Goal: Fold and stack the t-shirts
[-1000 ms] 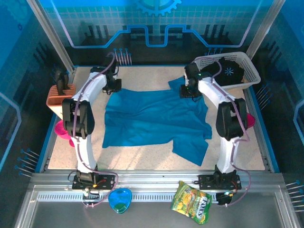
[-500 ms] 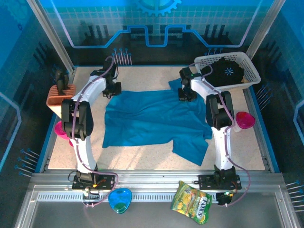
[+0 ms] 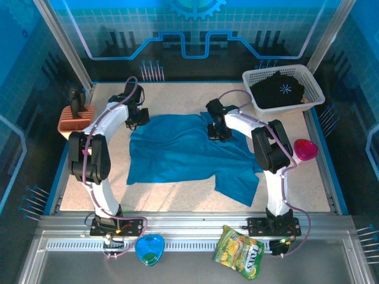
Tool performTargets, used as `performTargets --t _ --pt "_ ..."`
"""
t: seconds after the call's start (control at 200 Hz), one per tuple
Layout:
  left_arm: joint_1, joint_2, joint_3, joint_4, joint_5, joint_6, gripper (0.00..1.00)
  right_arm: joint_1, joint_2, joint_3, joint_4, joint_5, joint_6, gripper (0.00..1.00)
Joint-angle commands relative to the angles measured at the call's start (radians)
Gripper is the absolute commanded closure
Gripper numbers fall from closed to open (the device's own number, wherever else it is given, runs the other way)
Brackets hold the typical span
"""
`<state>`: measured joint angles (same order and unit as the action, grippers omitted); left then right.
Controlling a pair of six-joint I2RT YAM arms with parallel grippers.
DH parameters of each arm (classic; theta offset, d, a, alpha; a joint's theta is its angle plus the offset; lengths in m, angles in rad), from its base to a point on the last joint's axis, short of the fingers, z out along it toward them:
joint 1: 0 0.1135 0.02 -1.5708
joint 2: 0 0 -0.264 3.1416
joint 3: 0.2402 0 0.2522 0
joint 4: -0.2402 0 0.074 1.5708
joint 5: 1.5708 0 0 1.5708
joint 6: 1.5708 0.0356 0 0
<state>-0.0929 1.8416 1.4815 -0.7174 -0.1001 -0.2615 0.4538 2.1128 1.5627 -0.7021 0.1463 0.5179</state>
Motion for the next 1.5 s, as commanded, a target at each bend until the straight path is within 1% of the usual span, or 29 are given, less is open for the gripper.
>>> performTargets --t 0.0,0.09,0.225,0.385,0.535,0.716,0.861,1.016,1.091,1.316,1.496 --pt "0.008 -0.031 -0.020 0.007 -0.012 -0.008 1.00 -0.012 -0.070 0.053 -0.064 0.026 0.010 0.75" --pt "0.006 -0.035 -0.021 0.009 -0.003 -0.015 1.00 -0.023 -0.085 0.141 -0.114 0.071 -0.040 0.67" --pt "0.007 -0.042 -0.023 0.012 0.012 -0.022 1.00 -0.070 -0.032 0.305 -0.178 0.087 -0.137 0.64" --pt "0.006 -0.047 -0.024 0.005 0.014 -0.019 1.00 -0.155 0.131 0.500 -0.199 0.001 -0.269 0.63" --pt "0.006 -0.049 -0.030 0.005 0.016 -0.018 1.00 -0.216 0.288 0.671 -0.226 -0.033 -0.354 0.62" --pt "0.005 -0.044 -0.032 0.007 0.024 -0.023 1.00 -0.240 0.410 0.822 -0.216 -0.044 -0.444 0.59" --pt "0.005 -0.044 -0.029 0.007 0.034 -0.026 1.00 -0.251 0.513 0.970 -0.248 -0.030 -0.464 0.57" --pt "0.005 -0.045 -0.030 0.005 0.033 -0.022 1.00 -0.256 0.573 1.011 -0.252 -0.032 -0.451 0.55" --pt "0.004 -0.045 -0.034 0.007 0.034 -0.022 1.00 -0.256 0.604 1.062 -0.291 -0.018 -0.449 0.55" --pt "0.004 -0.046 -0.041 0.015 0.049 -0.025 1.00 -0.270 0.610 1.071 -0.298 -0.035 -0.432 0.54" --pt "0.003 -0.049 -0.046 0.014 0.045 -0.020 1.00 -0.279 0.645 1.120 -0.368 -0.050 -0.417 0.54"
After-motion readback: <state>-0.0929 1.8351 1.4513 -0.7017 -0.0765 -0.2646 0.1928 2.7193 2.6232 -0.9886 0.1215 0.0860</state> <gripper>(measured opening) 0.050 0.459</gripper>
